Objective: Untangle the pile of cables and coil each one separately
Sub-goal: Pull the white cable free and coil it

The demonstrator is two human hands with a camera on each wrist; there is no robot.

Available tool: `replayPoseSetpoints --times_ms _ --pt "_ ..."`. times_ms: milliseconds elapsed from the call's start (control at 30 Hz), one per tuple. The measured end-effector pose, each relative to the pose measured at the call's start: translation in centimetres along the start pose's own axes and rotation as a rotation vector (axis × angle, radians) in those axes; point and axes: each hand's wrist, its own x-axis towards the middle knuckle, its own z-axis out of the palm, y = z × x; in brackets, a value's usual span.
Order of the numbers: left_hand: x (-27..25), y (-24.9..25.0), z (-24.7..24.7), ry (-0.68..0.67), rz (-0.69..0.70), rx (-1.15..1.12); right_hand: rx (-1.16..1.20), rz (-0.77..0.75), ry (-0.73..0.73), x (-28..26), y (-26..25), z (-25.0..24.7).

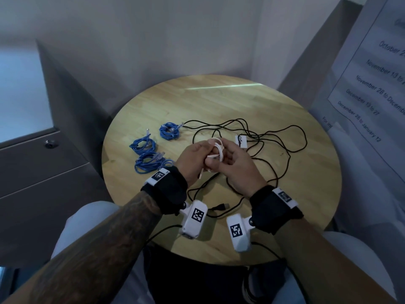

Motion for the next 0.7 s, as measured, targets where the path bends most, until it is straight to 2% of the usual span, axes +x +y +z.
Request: replayPoseSetpoints --times_ms 67,133,233,267,333,400,467,633,700 --pt "-0.3 -0.1 0.2 -0.006 0.008 0.016 -0.040 -0.045 0.074 -0.2 -0.2 0.5" --pt "-0.5 -0.3 0.6 -0.054 0.012 -0.015 0.020 -0.037 0.159 -0.3 -0.4 0.5" --pt "-1.0 -0.3 1.0 -0.078 -0.018 -0.065 0.039 -0.046 0.195 -0.3 -0.3 -0.1" --pt "-1.1 -0.2 0.9 -0.097 -0.010 -0.034 0.032 -0.059 0.196 -0.2 -0.2 -0.3" --pt "-1.4 -0.3 0.6 -0.111 0.036 0.167 0.054 -0.059 0.201 0.0 -0.2 -0.6" --pt "-1.6 -0.6 0.3 -0.132 0.078 0.379 0.117 -0.013 0.183 0.3 -0.4 -1.5" --pt "-1.7 -0.7 0.1 -0.143 0.085 0.432 0.148 0.043 0.119 0.5 -0.6 -2.4" --pt "-1.8 -0.3 0.2 -0.201 0.063 0.285 0.070 0.131 -0.007 -0.2 -0.7 -2.8" --pt "-1.9 -0.4 0.1 -0.210 0.023 0.222 0.019 0.118 -0.030 -0.4 -0.9 -2.5"
